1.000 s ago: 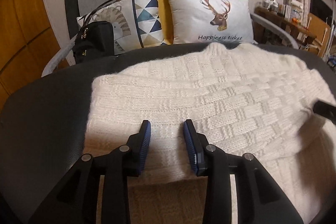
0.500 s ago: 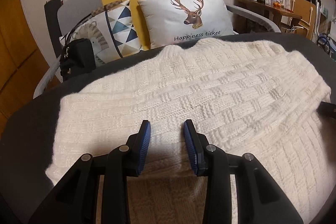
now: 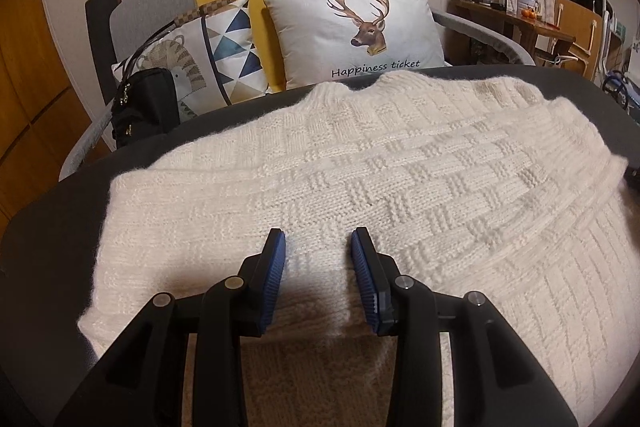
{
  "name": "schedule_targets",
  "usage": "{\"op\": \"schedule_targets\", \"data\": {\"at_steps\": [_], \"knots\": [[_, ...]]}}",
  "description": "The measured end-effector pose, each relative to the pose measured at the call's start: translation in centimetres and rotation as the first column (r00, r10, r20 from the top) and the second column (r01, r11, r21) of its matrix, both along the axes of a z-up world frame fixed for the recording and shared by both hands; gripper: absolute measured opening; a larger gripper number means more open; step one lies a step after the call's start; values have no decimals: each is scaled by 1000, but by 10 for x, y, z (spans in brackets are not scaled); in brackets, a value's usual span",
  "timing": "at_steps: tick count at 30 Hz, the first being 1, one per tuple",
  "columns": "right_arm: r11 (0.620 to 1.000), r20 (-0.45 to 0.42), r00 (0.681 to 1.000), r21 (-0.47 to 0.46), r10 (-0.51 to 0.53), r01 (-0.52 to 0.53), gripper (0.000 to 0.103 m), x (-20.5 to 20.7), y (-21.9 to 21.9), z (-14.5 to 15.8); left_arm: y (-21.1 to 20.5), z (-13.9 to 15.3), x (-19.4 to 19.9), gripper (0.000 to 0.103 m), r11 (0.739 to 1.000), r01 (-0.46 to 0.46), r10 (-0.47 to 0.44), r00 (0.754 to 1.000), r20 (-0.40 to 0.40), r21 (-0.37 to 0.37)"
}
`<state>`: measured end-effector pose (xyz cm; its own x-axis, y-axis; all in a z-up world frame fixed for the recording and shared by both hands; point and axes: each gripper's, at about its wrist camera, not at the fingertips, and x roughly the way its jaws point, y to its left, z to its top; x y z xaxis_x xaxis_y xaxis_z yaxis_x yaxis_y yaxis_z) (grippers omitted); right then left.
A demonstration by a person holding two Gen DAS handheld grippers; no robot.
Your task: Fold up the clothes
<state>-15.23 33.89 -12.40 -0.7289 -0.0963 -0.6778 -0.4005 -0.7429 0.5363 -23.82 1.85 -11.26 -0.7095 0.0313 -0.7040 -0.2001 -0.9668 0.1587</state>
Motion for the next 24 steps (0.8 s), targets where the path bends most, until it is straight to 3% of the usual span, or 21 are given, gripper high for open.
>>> {"op": "schedule_targets", "data": {"at_steps": [9,12,18,20,24], "knots": [[992,-78,989,18,128,-127,6,23,-34,50,-1,0,0,37,1000,1,-1,1000,-1,5],[982,-125,975,73,184,-176,7,-2,-47,67,1,0,1,37,1000,0,0,1000,-5,-4],[952,20,965,158,263,-263,7,-99,-59,47,-1,0,1,38,1000,1,-1,1000,-5,3],[947,65,962,168,266,-273,7,-114,-58,34,-1,-1,1,38,1000,1,-1,1000,-7,2],[947,56,975,235,213,-220,4,-114,-48,24,-2,-1,1,38,1000,2,-2,1000,-9,8]]}}
